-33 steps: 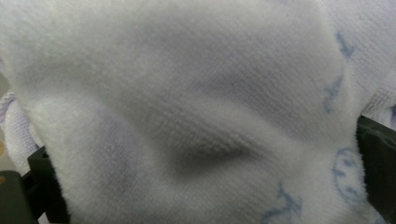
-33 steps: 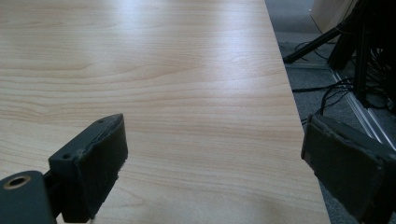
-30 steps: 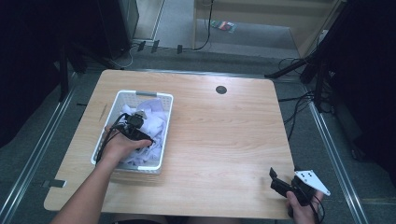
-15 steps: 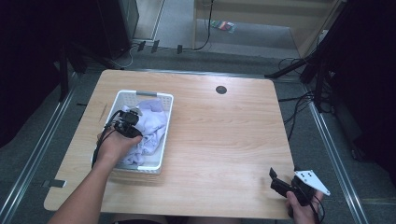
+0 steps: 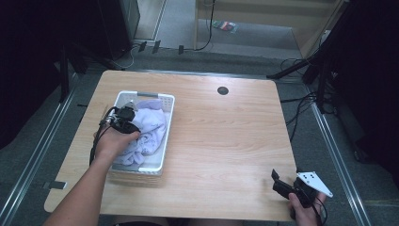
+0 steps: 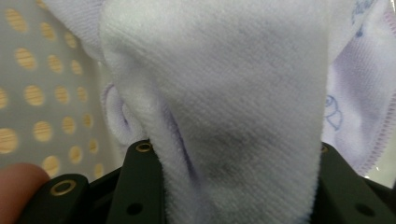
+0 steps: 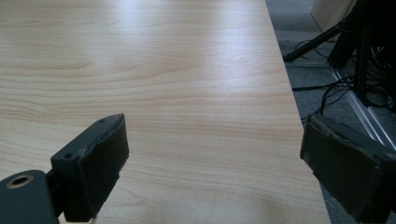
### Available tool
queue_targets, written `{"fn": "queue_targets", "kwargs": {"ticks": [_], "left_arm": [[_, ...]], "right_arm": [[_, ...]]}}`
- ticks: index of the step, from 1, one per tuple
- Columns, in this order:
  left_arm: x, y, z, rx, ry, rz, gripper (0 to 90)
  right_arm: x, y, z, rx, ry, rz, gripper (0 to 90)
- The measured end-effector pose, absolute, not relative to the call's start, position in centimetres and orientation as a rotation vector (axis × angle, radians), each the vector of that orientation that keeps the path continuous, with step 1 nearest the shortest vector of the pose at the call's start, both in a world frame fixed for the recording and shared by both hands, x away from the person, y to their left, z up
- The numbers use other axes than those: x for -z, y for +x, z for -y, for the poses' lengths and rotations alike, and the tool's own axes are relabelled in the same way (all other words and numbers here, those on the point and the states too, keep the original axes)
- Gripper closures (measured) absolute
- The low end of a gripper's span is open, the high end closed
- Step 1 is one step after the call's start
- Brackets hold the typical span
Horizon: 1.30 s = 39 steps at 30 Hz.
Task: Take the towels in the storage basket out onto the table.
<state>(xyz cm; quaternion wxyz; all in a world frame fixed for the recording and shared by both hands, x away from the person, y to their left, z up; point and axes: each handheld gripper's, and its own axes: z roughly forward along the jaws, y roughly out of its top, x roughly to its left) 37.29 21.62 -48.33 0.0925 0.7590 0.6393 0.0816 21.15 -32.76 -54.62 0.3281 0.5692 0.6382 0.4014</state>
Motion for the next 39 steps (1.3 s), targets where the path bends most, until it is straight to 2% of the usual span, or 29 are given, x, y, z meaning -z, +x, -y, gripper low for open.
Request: {"fn": "queue_targets", "kwargs": {"ticks": [7, 23, 39], "left_arm": [[46.1, 37.6, -21.5, -0.297, 2.281, -1.935, 60.1], [42.0, 38.1, -21.8, -0.21, 2.227, -1.901, 59.3], [37.0, 38.4, -21.0, -0.269, 2.174, -1.898, 58.6]], "right_arm": [[54.6, 21.1, 32.7, -1.046, 1.488, -1.674, 7.8], [54.6, 21.2, 32.7, -1.044, 1.484, -1.677, 7.8], [54.6, 21.2, 32.8, -1.05, 1.482, -1.678, 7.8]]}}
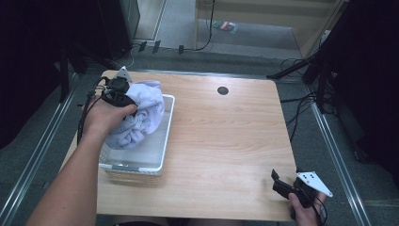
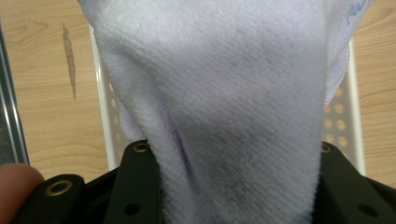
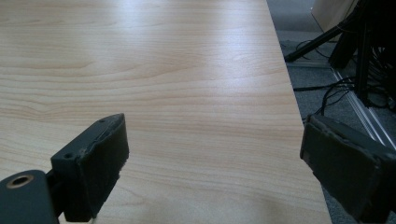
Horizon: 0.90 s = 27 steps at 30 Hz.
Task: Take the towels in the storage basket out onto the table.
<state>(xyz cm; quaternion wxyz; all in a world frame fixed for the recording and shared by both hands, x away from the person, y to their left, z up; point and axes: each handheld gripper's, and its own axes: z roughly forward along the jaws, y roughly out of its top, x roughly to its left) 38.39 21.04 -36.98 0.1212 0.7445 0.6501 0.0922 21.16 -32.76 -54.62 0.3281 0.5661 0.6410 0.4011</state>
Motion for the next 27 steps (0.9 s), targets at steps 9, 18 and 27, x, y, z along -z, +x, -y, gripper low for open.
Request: {"fn": "queue_targets", "kwargs": {"ticks": [9, 18, 27], "left_arm": [[34.9, 38.3, -19.7, -0.299, 2.179, -1.865, 58.4], [33.2, 38.6, -18.2, -0.296, 2.151, -1.846, 58.1], [32.6, 39.2, -15.3, -0.289, 2.179, -1.8, 58.0]], "right_arm": [[54.6, 21.2, 32.8, -1.05, 1.482, -1.679, 7.9], [54.6, 21.2, 32.8, -1.05, 1.482, -1.68, 7.9], [54.6, 21.2, 32.8, -1.053, 1.482, -1.678, 7.4]]}}
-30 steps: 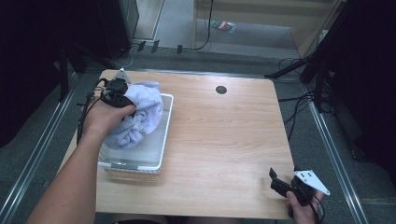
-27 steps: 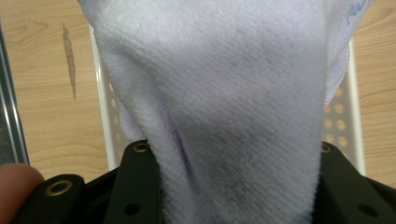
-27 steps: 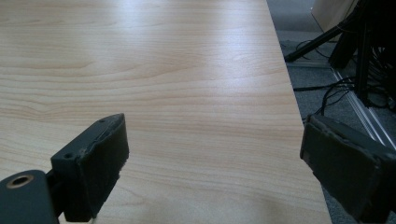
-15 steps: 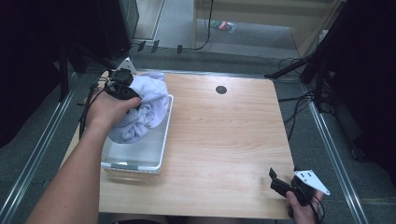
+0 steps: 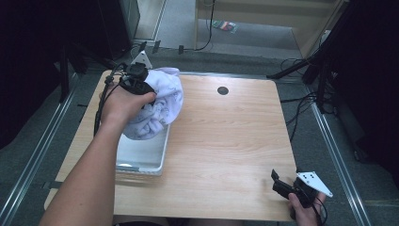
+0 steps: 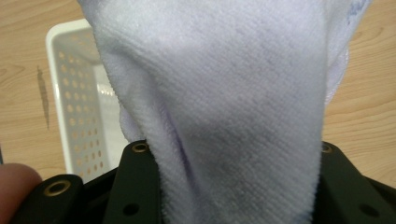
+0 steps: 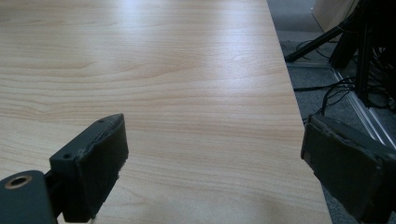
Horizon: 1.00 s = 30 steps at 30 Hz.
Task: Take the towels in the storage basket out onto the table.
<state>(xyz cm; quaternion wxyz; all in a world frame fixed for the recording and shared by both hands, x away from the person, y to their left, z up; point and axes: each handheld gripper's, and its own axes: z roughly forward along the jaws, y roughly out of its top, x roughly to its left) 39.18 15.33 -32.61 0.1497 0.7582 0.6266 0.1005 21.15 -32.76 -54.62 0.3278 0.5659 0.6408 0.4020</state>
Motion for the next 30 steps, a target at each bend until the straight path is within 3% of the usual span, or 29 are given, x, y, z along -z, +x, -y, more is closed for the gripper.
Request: {"fn": "queue_targets", "kwargs": {"ticks": [30], "left_arm": [[34.9, 40.4, -4.6, -0.204, 2.266, -1.664, 57.6]], "right_arm": [[54.6, 21.1, 32.9, -1.075, 1.483, -1.671, 7.5]]}}
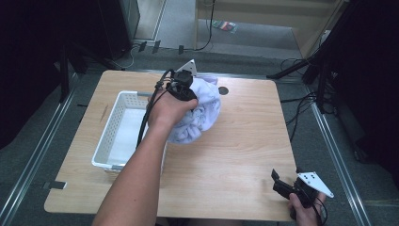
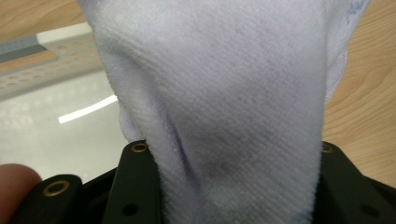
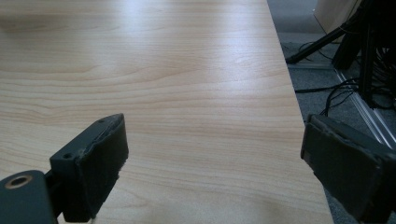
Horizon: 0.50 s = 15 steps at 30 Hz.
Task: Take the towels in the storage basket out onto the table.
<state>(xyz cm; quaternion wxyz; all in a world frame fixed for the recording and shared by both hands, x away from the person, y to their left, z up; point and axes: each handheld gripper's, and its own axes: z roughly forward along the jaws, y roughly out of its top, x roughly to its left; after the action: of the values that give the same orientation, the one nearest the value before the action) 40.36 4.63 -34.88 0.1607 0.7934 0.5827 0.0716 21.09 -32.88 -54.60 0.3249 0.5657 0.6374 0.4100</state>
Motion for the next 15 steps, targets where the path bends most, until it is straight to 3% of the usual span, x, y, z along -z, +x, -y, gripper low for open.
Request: {"fn": "queue_targets", "kwargs": {"ticks": [15], "left_arm": [[37.7, 40.7, -1.2, -0.125, 2.275, -1.627, 56.6]], "right_arm": [[54.6, 21.1, 32.9, -1.08, 1.487, -1.671, 7.6]]}}
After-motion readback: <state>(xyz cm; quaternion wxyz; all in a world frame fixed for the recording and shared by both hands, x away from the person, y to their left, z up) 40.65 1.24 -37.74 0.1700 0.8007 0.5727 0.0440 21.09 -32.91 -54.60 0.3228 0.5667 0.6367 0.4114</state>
